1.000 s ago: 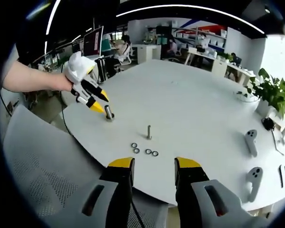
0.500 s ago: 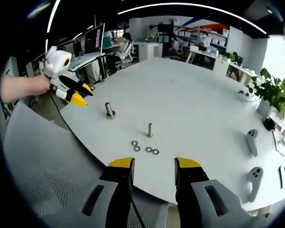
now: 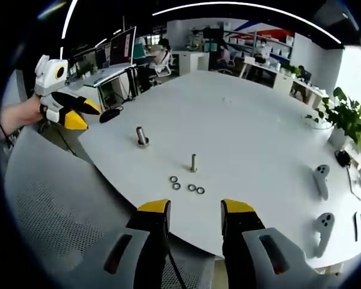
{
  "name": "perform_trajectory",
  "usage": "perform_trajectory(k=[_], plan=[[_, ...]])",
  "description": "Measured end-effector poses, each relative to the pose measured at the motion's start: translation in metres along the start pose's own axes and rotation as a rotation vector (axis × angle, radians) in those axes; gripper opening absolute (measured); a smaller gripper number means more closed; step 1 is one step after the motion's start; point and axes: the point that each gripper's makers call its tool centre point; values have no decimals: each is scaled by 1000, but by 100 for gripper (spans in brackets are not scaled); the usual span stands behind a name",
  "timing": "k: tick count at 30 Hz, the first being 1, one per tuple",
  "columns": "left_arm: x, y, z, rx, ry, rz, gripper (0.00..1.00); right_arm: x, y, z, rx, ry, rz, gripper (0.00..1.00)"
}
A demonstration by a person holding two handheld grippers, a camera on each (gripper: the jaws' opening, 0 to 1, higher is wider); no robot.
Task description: Place the washer onto the threaded stud by aligning its center hole with the stud, sliding it down to the base, and recovering from edge contact or off-axis alignment until the washer reaches the visible bottom stop.
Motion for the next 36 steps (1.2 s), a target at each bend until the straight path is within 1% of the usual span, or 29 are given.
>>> perform_trajectory(k=[4, 7, 9, 11, 13, 14, 15, 16, 17, 18, 20, 22, 23, 26, 28, 31, 33, 36], plan=[[-9, -3, -12, 8, 6, 22, 34, 4, -2, 1, 9, 18, -1, 36], [-16, -7, -18, 5, 2, 0, 35, 4, -2, 1, 10, 23, 0, 36], [-21, -11, -21, 12, -6, 12, 35, 4, -3, 1, 11, 25, 3, 36], [-25, -10, -23, -2, 0, 15, 35, 5, -4, 1, 13, 30, 6, 36], [-31, -6, -22, -42, -2, -14, 34, 6, -3, 1, 10, 39, 8, 36], [-34, -4, -21, -54, -4, -8, 34, 6, -3, 1, 9, 43, 9, 36], [-36, -3, -20, -61, 0, 26, 33, 8, -3, 1, 6, 52, 15, 36], [-33, -5, -19, -48, 15, 76, 33, 9, -3, 1, 2, 60, 22, 36], [-32, -6, -19, -38, 28, 99, 33, 10, -3, 0, 0, 64, 27, 36], [-32, -6, -18, -43, 35, 102, 32, 11, -2, 1, 0, 68, 29, 36], [-32, -3, -18, -62, 34, 81, 32, 12, -1, 1, -1, 74, 27, 36], [-29, -3, -19, -62, 33, 69, 33, 12, -1, 0, -6, 75, 29, 36], [-28, -6, -19, -62, 33, 40, 34, 12, -1, 0, -9, 74, 32, 36], [-25, -9, -19, -54, 46, 27, 36, 15, -1, 1, -10, 84, 29, 36], [-27, -10, -17, -50, 44, 36, 36, 16, 1, 1, -16, 92, 21, 36], [-30, -17, -14, -9, 37, 79, 36, 19, 1, 1, -19, 106, 39, 36], [-32, -21, -14, 5, 33, 83, 36, 20, 3, 0, -31, 109, 33, 36], [-30, -22, -15, 8, 36, 84, 36, 23, 5, -1, -39, 114, 26, 36]])
Point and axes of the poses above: the point that each gripper's makers call its tool centre point, and the gripper's own axes: z roughly forward along the fingers, x roughly to its left, y roughly out of its top, and after that the axes turned 5 degrees about -x, right-handed
